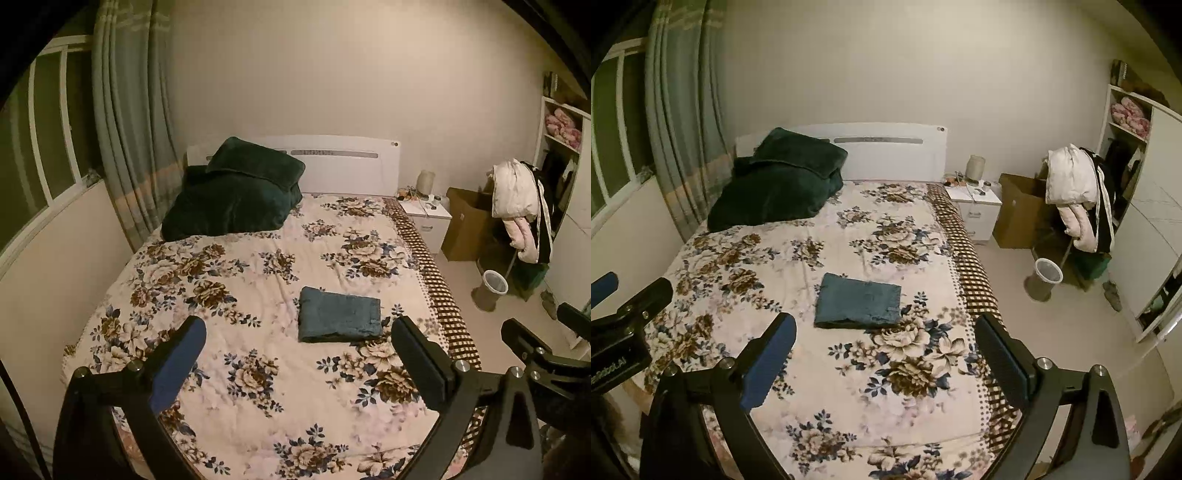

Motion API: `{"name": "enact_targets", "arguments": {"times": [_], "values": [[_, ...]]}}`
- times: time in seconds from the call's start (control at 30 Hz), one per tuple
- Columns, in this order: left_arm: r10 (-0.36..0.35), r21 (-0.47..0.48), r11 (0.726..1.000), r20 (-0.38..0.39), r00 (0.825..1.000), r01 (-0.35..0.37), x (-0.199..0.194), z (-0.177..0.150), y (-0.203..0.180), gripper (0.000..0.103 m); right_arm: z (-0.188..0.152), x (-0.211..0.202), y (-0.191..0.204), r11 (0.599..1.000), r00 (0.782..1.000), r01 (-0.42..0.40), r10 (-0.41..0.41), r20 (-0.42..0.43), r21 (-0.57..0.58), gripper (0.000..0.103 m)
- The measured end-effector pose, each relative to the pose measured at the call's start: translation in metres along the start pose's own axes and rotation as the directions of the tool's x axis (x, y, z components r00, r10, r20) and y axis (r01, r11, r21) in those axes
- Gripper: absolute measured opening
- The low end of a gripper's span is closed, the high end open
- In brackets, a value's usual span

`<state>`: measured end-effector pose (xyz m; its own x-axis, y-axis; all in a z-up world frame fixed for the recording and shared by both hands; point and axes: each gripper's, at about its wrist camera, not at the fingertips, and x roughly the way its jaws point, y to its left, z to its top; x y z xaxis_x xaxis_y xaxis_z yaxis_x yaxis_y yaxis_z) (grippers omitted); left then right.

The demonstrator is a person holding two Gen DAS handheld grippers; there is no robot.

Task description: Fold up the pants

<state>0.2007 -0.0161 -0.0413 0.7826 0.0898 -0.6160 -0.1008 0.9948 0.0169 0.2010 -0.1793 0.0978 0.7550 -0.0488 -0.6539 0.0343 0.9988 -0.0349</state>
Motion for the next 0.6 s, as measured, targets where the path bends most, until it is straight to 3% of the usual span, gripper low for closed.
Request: {"name": "enact_targets", "arguments": {"times": [0.23, 0.6], "values": [[0.034, 0.026, 0.999, -0.020, 0.999, -0.033, 0.031, -0.006, -0.018, 0.103, 0.003, 0.055, -0.017, 0.998, 0.998, 0.060, -0.060, -0.021, 0.019, 0.099], [0.020, 0.027, 0.999, -0.107, 0.994, -0.017, 0.069, -0.014, -0.033, 0.103, 0.004, 0.111, -0.035, 0.995, 0.993, 0.101, -0.101, -0.068, 0.000, 0.099]]}}
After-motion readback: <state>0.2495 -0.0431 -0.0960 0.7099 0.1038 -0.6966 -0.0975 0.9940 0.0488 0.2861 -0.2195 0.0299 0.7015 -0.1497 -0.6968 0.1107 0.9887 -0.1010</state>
